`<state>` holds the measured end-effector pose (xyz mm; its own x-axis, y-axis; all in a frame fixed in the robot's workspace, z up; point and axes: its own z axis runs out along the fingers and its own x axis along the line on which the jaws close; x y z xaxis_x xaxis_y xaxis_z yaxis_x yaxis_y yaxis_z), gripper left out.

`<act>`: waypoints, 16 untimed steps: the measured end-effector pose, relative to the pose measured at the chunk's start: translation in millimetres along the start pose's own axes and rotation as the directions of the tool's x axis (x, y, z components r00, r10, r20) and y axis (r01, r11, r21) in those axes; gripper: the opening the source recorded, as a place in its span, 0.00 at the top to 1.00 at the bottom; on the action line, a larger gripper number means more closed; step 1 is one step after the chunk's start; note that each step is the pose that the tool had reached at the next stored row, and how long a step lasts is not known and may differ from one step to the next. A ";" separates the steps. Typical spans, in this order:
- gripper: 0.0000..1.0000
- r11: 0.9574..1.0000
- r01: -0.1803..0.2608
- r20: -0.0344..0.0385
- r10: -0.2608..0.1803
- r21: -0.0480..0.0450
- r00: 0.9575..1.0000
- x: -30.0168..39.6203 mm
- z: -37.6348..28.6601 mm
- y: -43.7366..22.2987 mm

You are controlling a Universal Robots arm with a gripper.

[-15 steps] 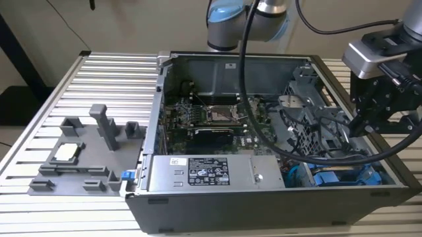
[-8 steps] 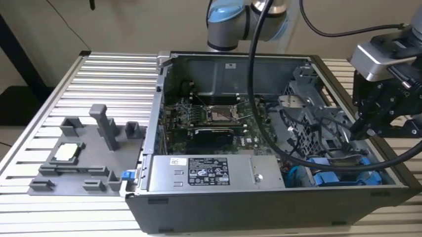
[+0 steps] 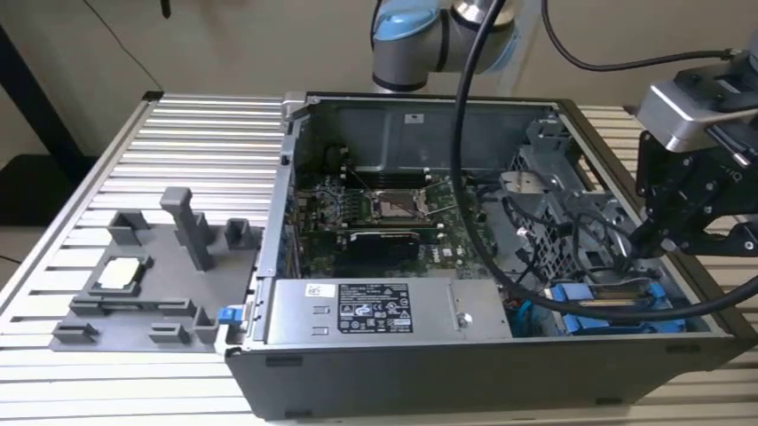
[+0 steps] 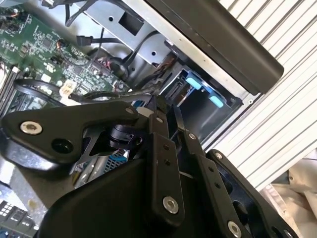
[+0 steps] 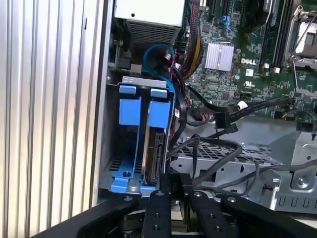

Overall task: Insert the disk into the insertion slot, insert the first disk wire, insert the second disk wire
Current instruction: 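Insert the first disk wire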

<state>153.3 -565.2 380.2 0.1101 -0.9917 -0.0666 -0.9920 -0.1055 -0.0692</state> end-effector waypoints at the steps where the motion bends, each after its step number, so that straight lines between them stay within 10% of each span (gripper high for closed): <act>1: 0.80 1.000 -0.001 0.000 0.001 -0.001 1.000 0.8 0.1 -0.1; 10: 0.80 1.000 -0.027 -0.003 0.027 -0.006 1.000 5.9 5.9 -0.8; 16: 0.80 0.999 -0.029 -0.001 0.029 -0.033 1.000 7.8 10.4 -8.9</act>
<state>163.6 -571.3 369.9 0.0809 -0.9944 -0.0681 -0.9963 -0.0787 -0.0342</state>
